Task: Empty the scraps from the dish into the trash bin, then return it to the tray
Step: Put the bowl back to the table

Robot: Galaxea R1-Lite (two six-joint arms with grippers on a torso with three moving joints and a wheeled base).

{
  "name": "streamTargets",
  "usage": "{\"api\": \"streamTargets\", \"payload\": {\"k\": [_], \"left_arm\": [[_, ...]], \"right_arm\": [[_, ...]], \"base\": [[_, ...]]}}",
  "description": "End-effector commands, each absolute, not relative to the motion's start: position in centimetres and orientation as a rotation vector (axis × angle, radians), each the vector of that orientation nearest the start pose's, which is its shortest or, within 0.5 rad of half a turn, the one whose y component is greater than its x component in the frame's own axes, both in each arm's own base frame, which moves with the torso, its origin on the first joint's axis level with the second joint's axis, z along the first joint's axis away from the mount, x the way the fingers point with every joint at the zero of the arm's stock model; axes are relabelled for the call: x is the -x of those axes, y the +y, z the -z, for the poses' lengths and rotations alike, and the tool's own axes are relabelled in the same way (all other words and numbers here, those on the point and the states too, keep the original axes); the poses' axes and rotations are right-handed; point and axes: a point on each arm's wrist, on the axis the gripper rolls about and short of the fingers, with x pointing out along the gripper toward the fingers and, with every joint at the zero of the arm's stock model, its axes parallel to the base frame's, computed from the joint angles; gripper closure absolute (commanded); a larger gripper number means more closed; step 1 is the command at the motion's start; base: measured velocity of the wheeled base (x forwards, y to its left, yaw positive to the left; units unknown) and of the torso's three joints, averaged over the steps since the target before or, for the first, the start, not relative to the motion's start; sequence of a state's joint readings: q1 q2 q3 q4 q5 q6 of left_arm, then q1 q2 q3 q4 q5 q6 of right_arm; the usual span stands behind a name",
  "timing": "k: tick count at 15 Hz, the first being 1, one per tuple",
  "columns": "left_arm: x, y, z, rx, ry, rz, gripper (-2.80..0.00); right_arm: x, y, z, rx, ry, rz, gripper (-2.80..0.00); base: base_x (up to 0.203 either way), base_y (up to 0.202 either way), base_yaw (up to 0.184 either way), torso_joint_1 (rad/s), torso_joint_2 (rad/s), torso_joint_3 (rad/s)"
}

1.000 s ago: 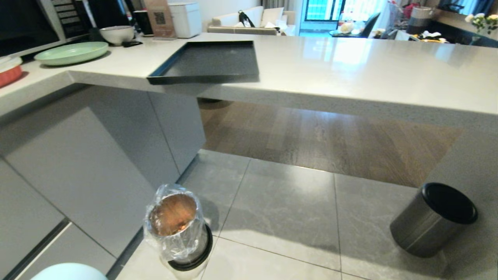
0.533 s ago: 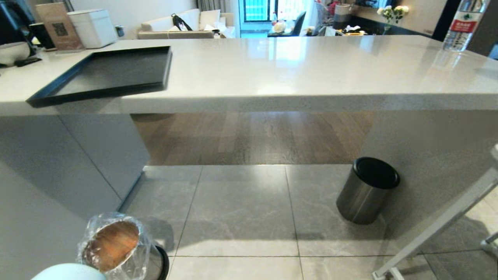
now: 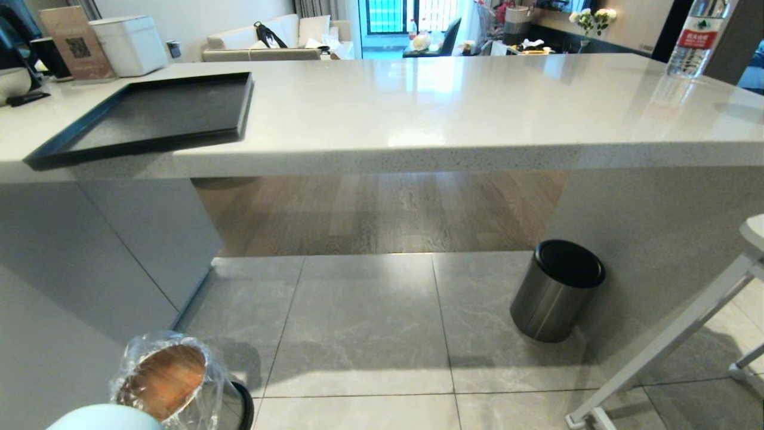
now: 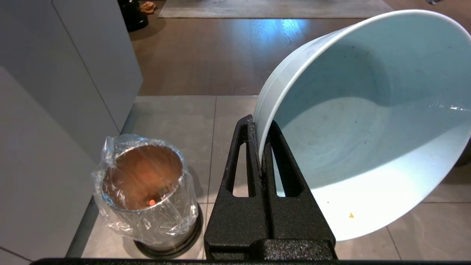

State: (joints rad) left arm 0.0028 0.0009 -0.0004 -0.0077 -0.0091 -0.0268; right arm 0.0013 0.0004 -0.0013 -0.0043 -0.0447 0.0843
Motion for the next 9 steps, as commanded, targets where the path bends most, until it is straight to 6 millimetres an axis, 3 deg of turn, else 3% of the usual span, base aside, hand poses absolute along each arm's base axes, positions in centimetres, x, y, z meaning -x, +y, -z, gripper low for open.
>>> {"api": "streamTargets", "payload": {"k": [1,9], "left_arm": [[2.27,-0.03,-7.63,0.028,-0.006,0.006,0.00],[2.27,-0.03,-7.63,0.028,-0.006,0.006,0.00]], "right_arm": [[2.28,-0.10,-7.60,-0.084,-0.007,0.043,0.00],[2.29,-0.10,-7.63,-0.084,-0.008,0.043,0.00]], "base": [[0.000,0.000,0.000,0.000,0.00,0.000],[0.000,0.000,0.000,0.000,0.00,0.000]]}}
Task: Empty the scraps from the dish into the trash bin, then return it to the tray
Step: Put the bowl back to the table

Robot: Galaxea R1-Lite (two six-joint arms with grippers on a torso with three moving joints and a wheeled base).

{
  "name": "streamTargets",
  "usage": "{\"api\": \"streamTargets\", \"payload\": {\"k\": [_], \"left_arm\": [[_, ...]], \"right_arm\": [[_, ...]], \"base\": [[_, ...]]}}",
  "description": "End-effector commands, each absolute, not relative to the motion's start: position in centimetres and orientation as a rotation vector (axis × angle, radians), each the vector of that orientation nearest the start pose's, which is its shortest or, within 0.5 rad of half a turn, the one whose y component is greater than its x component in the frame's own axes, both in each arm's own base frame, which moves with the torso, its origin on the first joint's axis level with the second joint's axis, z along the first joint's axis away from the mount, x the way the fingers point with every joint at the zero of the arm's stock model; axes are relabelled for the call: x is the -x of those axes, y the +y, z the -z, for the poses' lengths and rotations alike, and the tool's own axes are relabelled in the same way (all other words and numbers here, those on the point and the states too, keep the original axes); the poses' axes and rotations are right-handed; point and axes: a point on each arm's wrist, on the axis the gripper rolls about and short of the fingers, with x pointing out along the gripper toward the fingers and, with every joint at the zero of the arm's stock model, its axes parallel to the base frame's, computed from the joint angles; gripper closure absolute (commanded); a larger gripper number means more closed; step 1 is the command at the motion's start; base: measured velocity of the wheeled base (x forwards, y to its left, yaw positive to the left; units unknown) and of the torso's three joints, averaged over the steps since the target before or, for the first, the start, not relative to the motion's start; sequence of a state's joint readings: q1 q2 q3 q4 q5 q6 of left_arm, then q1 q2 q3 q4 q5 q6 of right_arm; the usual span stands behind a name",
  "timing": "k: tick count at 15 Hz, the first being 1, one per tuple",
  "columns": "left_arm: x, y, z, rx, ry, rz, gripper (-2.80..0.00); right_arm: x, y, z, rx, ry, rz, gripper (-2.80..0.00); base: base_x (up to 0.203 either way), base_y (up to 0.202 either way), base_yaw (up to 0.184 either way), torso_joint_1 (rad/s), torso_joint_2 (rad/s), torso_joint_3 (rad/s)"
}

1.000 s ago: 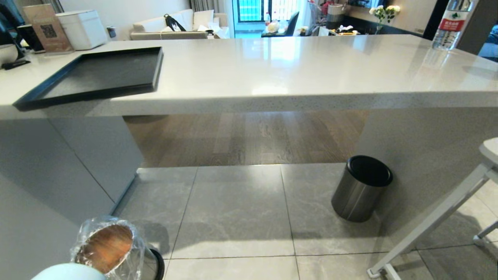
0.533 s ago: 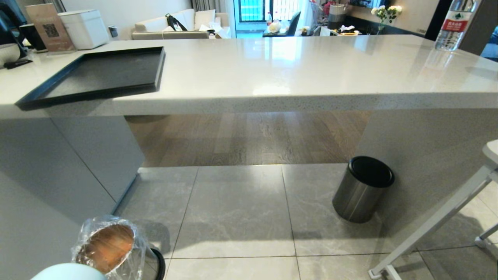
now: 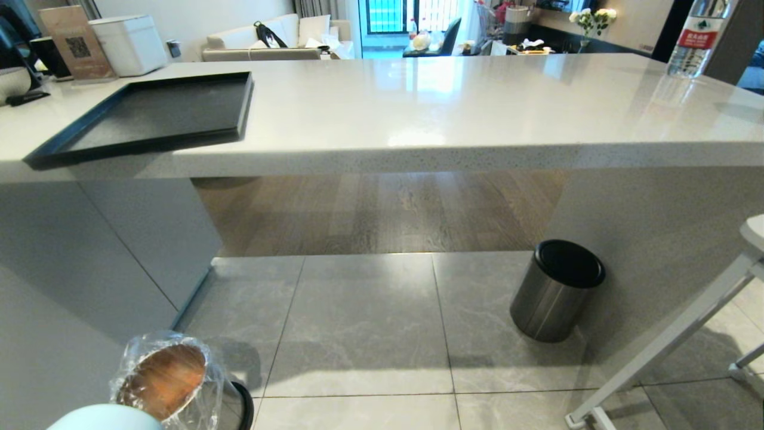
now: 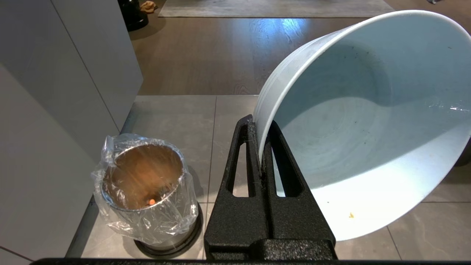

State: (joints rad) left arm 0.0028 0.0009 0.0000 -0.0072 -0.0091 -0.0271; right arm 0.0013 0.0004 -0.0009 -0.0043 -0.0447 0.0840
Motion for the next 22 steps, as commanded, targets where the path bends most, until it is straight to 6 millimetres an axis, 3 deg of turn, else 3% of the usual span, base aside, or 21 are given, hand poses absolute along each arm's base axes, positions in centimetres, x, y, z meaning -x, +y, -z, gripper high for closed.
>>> {"api": "streamTargets", "payload": {"k": [1,6,16,22], "left_arm": [[2.27,-0.03,-7.63,0.028,-0.006,0.006,0.00],[2.27,-0.03,-7.63,0.028,-0.006,0.006,0.00],[2.27,-0.03,-7.63,0.026,-0.006,0.006,0.00],[2.27,-0.03,-7.63,0.026,-0.006,0.006,0.00]], "right_arm": [[2.29,-0.10,-7.65,-0.085,-0.009,0.043,0.00],[2.29,-0.10,-7.64,-0.085,-0.009,0.043,0.00],[2.29,-0.10,-7.65,-0.085,-0.009,0.043,0.00],[2.29,-0.10,-7.64,-0.085,-0.008,0.043,0.00]], "base": [[0.000,0.000,0.000,0.000,0.00,0.000],[-0.001,0.019,0.000,0.002,0.00,0.000],[0.000,0.185,-0.001,0.003,0.00,0.000],[0.000,0.014,0.000,0.001,0.00,0.000]]}}
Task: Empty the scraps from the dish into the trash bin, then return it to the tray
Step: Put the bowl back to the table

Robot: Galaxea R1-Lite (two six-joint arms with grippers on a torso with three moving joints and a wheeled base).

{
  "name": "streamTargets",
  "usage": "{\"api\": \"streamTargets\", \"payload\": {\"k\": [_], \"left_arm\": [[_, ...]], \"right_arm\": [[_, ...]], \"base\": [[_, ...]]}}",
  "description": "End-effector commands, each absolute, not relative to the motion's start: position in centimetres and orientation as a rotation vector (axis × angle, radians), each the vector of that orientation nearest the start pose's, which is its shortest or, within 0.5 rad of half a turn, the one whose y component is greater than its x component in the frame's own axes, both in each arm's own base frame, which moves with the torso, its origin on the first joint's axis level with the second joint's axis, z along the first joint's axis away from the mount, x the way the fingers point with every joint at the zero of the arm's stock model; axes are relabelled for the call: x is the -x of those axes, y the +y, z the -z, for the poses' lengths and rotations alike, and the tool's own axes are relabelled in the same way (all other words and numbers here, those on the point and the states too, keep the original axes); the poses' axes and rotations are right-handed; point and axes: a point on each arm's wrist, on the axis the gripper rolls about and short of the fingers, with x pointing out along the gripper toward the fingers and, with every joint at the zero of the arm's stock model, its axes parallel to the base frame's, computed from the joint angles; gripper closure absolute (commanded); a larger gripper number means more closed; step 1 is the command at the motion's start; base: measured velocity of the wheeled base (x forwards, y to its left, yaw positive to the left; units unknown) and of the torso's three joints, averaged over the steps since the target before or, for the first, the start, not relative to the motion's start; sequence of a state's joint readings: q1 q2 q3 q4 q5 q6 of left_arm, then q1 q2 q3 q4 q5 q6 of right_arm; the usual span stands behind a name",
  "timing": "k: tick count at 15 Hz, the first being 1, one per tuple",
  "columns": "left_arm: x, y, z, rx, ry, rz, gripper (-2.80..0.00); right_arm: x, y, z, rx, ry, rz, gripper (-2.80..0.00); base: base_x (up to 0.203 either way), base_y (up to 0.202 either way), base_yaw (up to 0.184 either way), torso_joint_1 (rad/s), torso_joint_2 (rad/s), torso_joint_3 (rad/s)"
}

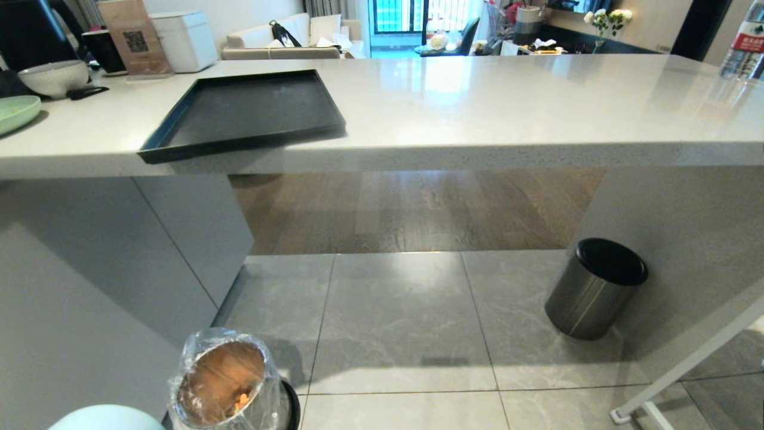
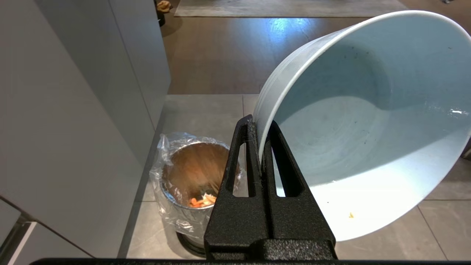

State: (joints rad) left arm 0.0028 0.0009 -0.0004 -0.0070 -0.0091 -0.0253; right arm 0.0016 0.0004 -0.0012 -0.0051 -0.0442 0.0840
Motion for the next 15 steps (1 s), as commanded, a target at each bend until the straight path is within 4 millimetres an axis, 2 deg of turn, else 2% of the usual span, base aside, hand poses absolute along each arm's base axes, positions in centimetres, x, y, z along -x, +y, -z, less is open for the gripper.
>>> {"api": "streamTargets", "payload": {"k": [1,10,15], "left_arm": [[2.27,-0.03,-7.63,0.026,-0.006,0.006,0.00],[2.27,-0.03,-7.63,0.025,-0.006,0.006,0.00],[2.27,-0.03,-7.63,0.025,-0.006,0.006,0.00]], "right_arm": [[2.29,-0.10,-7.64,-0.085,-0.008,0.043,0.00],[2.28,-0.10,-7.60,-0.084,-0.006,0.043,0.00],[2.29,-0.10,-7.61,-0.084,-0.007,0.043,0.00]], "base": [[0.000,0.000,0.000,0.000,0.00,0.000],[0.000,0.000,0.000,0.000,0.00,0.000],[0.179,-0.001,0.000,0.003,0.00,0.002]]}}
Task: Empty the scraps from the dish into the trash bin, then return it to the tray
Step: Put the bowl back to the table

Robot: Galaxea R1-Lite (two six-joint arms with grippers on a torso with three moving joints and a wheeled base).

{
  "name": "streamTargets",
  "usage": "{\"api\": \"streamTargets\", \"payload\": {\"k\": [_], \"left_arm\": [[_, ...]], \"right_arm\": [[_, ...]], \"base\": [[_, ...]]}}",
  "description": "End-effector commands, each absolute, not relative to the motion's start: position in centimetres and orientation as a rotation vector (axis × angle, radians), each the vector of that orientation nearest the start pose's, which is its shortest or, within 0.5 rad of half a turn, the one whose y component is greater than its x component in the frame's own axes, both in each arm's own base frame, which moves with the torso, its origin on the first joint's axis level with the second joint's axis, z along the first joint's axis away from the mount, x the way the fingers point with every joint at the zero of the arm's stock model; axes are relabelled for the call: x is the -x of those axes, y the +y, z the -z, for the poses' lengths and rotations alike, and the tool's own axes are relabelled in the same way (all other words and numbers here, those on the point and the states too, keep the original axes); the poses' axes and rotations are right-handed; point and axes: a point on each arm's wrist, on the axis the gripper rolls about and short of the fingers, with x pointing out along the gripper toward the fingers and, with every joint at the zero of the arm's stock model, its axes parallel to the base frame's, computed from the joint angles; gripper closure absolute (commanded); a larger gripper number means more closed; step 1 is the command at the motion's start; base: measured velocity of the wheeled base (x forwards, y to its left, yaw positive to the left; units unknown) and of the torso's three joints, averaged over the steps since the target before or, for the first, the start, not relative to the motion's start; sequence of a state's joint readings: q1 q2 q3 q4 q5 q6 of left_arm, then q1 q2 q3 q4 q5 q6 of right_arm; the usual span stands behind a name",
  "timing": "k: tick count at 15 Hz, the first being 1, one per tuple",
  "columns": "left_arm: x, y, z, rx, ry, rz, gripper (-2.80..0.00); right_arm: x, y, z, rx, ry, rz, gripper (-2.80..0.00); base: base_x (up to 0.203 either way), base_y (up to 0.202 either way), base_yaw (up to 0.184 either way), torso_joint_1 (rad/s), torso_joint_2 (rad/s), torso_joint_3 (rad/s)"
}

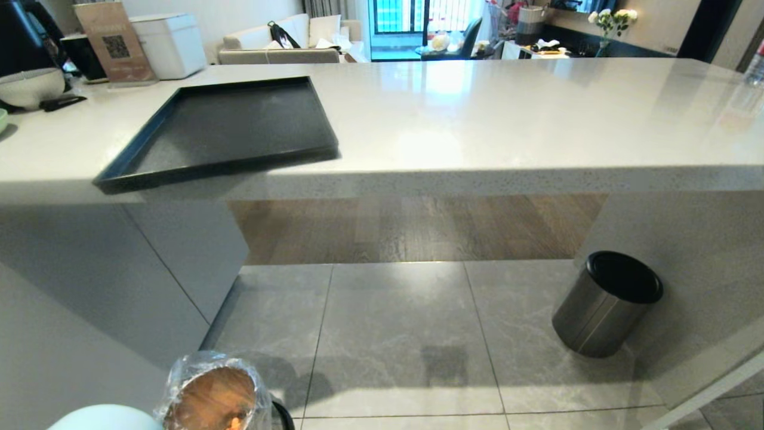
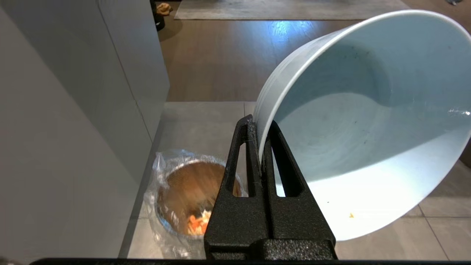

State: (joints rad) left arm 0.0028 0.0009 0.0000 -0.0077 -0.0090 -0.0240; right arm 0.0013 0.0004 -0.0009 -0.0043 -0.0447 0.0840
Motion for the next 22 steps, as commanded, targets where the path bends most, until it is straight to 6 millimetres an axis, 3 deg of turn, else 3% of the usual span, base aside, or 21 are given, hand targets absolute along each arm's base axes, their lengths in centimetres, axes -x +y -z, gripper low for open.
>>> {"api": "streamTargets", "payload": {"k": [1,6,22], "left_arm": [[2.27,-0.03,-7.63,0.025,-0.006,0.006,0.00],[2.27,-0.03,-7.63,0.026,-0.006,0.006,0.00],[2.27,-0.03,-7.63,0.026,-0.006,0.006,0.00]], "right_arm": [[2.29,-0.10,-7.62,-0.084,-0.008,0.043,0.00],[2.29,-0.10,-7.65,-0.085,-0.009,0.043,0.00],[2.28,-0.10,-7.60,-0.084,-0.006,0.043,0.00]], "base": [[0.189,-0.001,0.002,-0.002,0.00,0.003],[0.180,0.000,0.002,0.004,0.00,-0.001],[0.000,0.000,0.000,0.000,0.00,0.000]]}}
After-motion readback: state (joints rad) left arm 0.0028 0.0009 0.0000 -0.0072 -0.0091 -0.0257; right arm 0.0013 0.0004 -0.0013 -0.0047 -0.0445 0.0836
